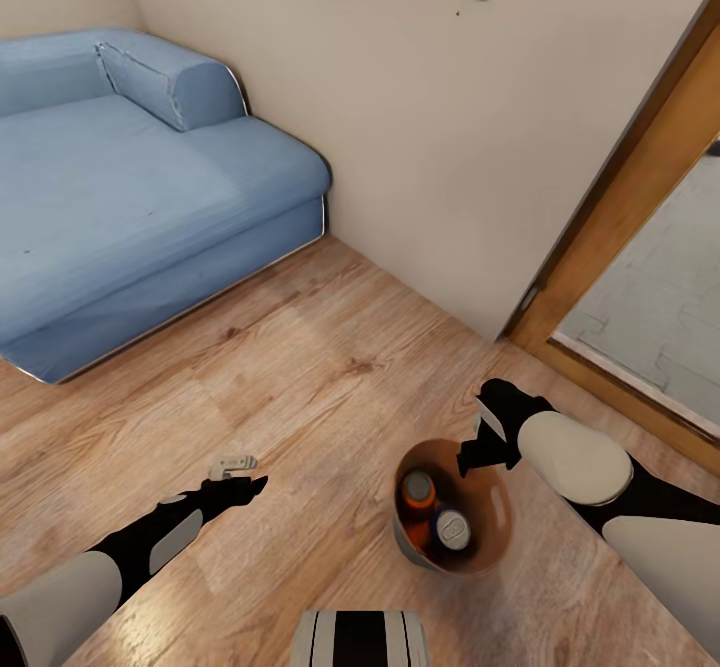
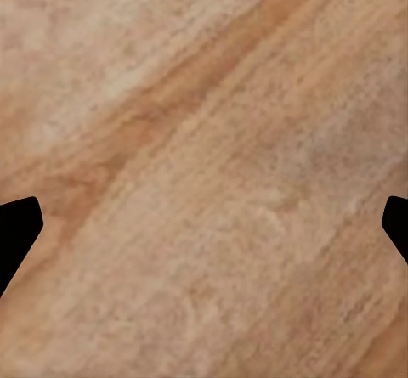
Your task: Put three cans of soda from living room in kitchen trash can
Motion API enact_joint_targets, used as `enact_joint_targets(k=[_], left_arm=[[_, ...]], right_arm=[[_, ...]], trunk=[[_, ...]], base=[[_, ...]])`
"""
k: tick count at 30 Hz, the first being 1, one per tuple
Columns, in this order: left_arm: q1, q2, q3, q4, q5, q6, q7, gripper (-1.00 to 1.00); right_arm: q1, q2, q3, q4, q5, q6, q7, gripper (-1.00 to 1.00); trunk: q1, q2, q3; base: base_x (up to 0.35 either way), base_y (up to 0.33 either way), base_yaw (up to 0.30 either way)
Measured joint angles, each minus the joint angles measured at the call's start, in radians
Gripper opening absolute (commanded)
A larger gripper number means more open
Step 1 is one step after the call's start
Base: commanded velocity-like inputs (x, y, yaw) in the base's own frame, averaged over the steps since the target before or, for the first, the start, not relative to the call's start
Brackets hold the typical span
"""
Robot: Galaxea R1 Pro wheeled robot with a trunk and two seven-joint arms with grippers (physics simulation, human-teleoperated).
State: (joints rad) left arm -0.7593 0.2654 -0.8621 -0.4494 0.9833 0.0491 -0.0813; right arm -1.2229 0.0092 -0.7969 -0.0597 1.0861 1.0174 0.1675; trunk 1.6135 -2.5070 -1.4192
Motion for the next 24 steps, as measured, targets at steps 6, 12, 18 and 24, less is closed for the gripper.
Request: enact_joint_targets(k=[6, 12, 18, 24], left_arm=[[0.000, 0.000, 0.000, 0.000, 0.000, 0.000, 0.000, 1.00], [0.000, 0.000, 0.000, 0.000, 0.000, 0.000, 0.000, 1.00], [0.000, 0.000, 0.000, 0.000, 0.000, 0.000, 0.000, 1.00], [0.000, 0.000, 0.000, 0.000, 0.000, 0.000, 0.000, 1.00]], right_arm=[[0.000, 0.000, 0.001, 0.000, 0.001, 0.000, 0.000, 1.00], [0.000, 0.000, 0.021, 0.000, -0.001, 0.000, 0.000, 1.00], [0.000, 0.000, 0.026, 0.000, 0.000, 0.000, 0.000, 1.00], [0.000, 0.000, 0.028, 0.000, 0.000, 0.000, 0.000, 1.00]], trunk=[[0.000, 0.000, 0.000], [0.000, 0.000, 0.000], [0.000, 0.000, 0.000], [-0.001, 0.000, 0.004]], base=[[0.000, 0.000, 0.000], [0.000, 0.000, 0.000], [0.000, 0.000, 0.000], [0.000, 0.000, 0.000]])
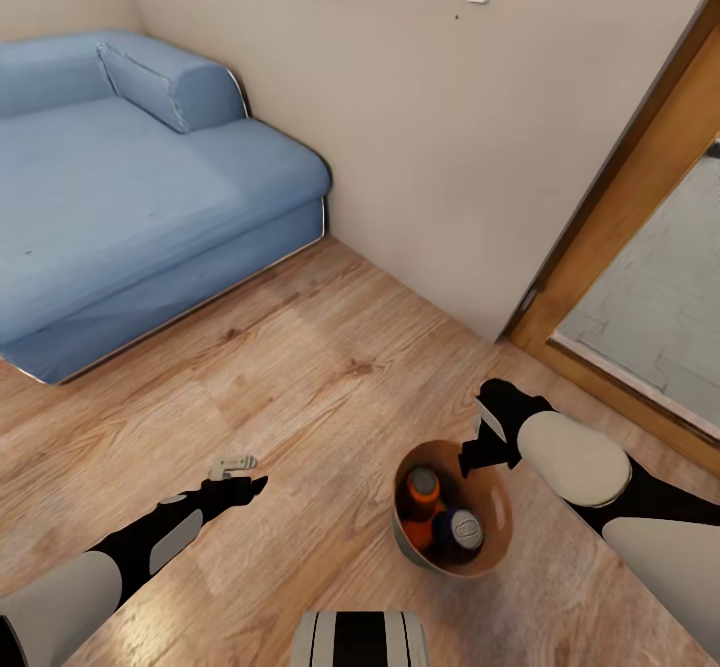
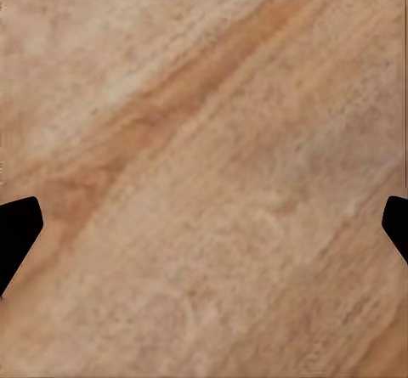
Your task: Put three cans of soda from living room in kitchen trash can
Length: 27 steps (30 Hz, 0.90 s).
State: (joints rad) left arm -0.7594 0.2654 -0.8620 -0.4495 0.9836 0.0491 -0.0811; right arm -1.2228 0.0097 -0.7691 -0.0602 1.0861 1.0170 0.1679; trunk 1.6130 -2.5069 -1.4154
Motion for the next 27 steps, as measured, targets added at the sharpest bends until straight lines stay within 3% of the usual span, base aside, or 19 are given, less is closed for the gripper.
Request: enact_joint_targets(k=[27], left_arm=[[0.000, 0.000, 0.000, 0.000, 0.001, 0.000, 0.000, 1.00]], right_arm=[[0.000, 0.004, -0.002, 0.001, -0.001, 0.000, 0.000, 1.00]], trunk=[[-0.012, 0.006, 0.104]], base=[[0.000, 0.000, 0.000]])
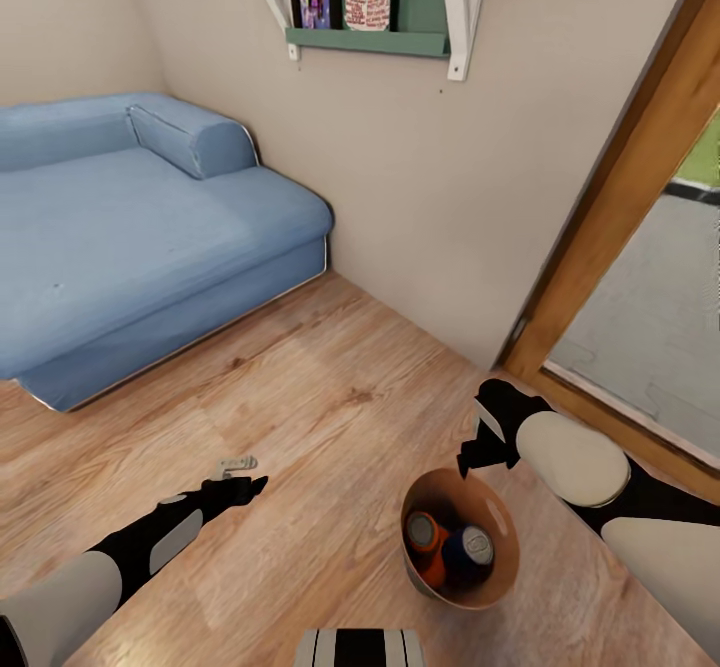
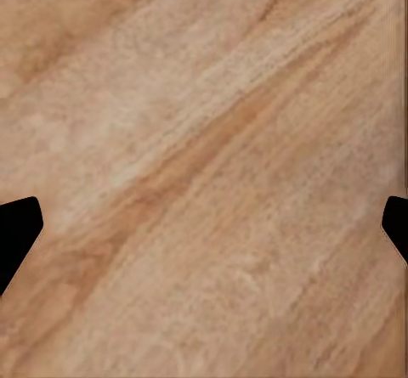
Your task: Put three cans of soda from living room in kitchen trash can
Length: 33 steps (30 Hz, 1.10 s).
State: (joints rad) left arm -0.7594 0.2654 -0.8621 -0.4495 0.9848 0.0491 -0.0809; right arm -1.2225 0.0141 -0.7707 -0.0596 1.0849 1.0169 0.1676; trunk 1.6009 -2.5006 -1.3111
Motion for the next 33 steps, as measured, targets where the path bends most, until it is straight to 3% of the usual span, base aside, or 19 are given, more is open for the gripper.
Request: enact_joint_targets(k=[33], left_arm=[[0.000, -0.003, 0.000, 0.000, 0.000, 0.000, 0.001, 1.00]], right_arm=[[0.001, 0.000, 0.018, -0.001, 0.004, -0.001, 0.000, 1.00]], trunk=[[-0.119, 0.216, 0.105]], base=[[0.000, 0.000, 0.000]])
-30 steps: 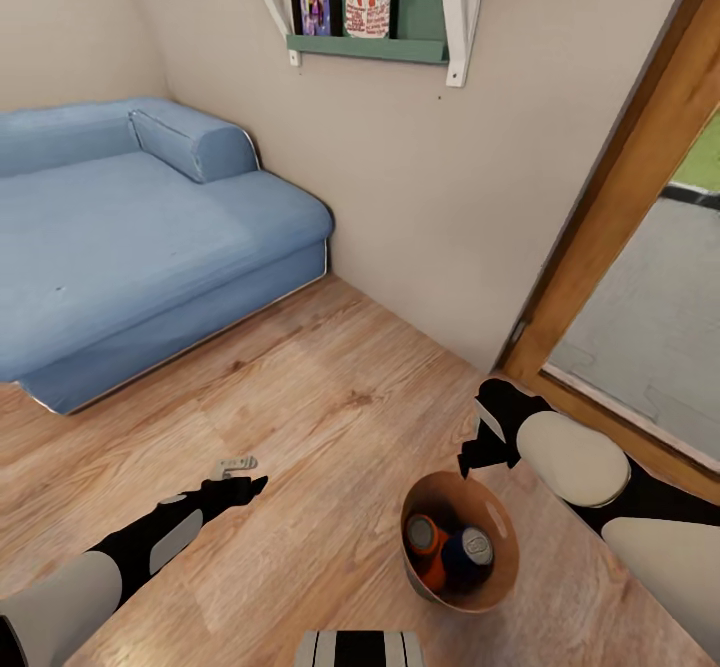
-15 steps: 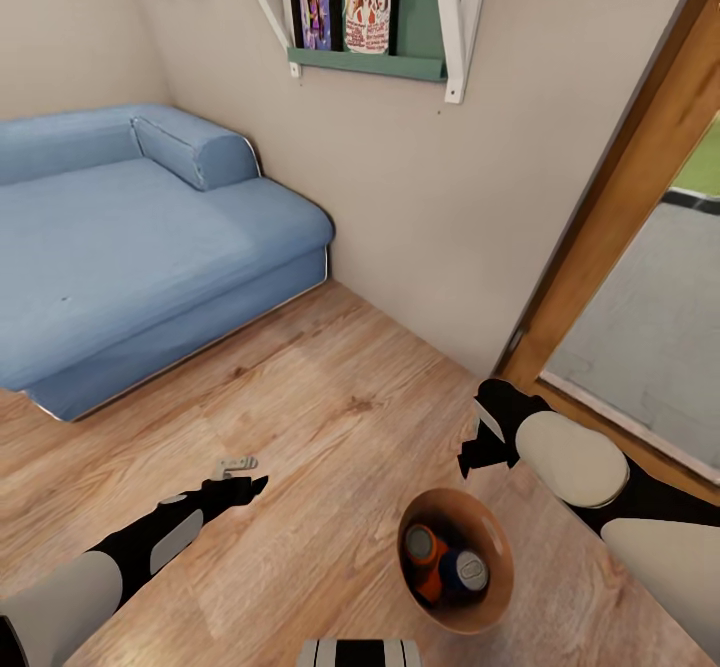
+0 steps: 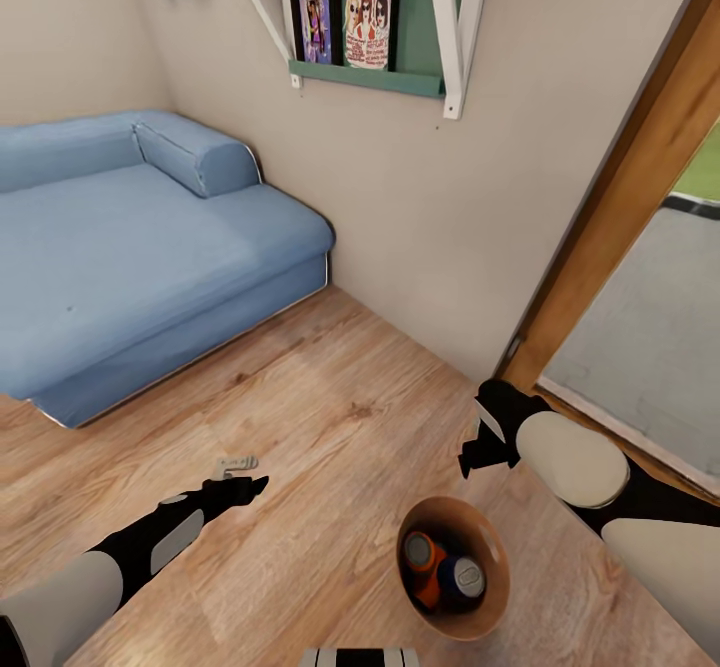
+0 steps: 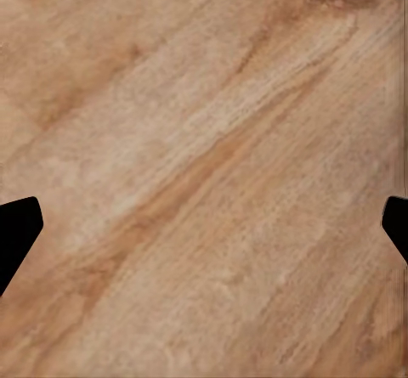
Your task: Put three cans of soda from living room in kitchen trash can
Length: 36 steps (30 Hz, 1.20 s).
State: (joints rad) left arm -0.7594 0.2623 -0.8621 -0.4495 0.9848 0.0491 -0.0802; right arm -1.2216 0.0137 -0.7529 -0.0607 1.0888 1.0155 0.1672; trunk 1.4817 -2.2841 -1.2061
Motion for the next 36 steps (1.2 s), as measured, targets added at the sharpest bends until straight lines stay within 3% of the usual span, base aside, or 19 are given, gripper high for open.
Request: enact_joint_targets(k=[23, 27, 36], left_arm=[[0.000, -0.004, 0.000, 0.001, 0.000, 0.002, 0.000, 1.00], [0.000, -0.005, 0.000, 0.010, 0.000, 0.002, 0.000, 1.00], [0.000, -0.041, 0.000, 0.089, 0.000, 0.002, -0.001, 1.00]], right_arm=[[0.008, -0.006, -0.004, -0.013, -0.002, -0.057, 0.000, 1.00], [0.022, -0.006, -0.004, -0.014, -0.003, -0.102, 0.000, 1.00], [0.092, -0.005, -0.010, -0.017, -0.010, -0.226, -0.009, 1.00]], trunk=[[-0.088, 0.161, 0.072], [-0.103, 0.189, 0.085], [-0.138, 0.252, 0.113]], base=[[0.000, 0.000, 0.000], [0.000, 0.000, 0.000], [0.000, 0.000, 0.000]])
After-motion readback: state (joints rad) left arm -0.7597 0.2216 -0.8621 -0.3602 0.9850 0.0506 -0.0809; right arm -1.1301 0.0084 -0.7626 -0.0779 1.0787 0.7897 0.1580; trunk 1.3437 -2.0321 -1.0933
